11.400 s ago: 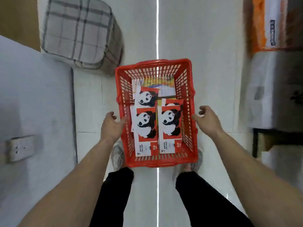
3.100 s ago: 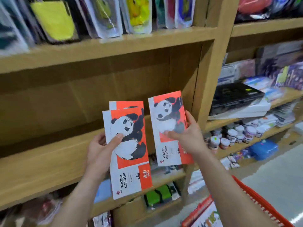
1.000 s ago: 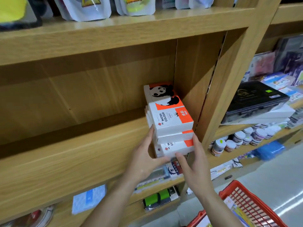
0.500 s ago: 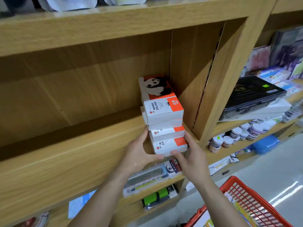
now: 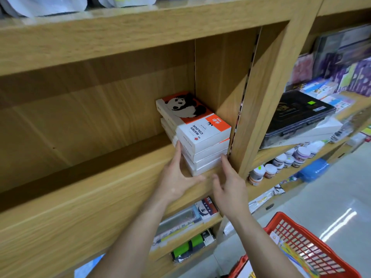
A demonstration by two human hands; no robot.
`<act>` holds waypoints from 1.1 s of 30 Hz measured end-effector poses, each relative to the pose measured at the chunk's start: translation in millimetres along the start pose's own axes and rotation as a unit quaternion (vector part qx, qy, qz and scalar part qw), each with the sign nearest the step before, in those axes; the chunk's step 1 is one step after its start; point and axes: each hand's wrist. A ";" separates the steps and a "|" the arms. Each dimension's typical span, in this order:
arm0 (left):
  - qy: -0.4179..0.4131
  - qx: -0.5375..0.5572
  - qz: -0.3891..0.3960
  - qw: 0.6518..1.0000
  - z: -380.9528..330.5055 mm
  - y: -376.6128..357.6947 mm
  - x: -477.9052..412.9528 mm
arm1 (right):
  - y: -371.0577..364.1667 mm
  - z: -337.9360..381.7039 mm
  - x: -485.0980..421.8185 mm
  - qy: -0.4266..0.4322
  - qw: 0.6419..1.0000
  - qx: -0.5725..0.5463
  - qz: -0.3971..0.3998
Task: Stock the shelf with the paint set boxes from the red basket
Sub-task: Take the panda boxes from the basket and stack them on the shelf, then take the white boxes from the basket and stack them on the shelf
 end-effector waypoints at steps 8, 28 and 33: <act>-0.025 -0.070 -0.028 0.997 -5.6 4.4 -8.6 | 8.7 4.1 3.5 -0.003 0.999 -0.039 -0.015; -0.194 -0.034 -0.017 0.980 27.3 -12.0 95.3 | 69.3 -19.5 100.5 -0.091 0.992 0.059 0.065; -0.120 -0.118 0.183 0.969 65.7 -113.3 118.4 | 111.1 -114.1 205.2 -0.287 0.952 0.099 0.029</act>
Point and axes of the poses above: each hand's wrist, its own x-axis away from the middle knuckle, its own y-axis out of the back of the hand, z = x × y, and after that the axes turned 12 degrees about y, right-handed
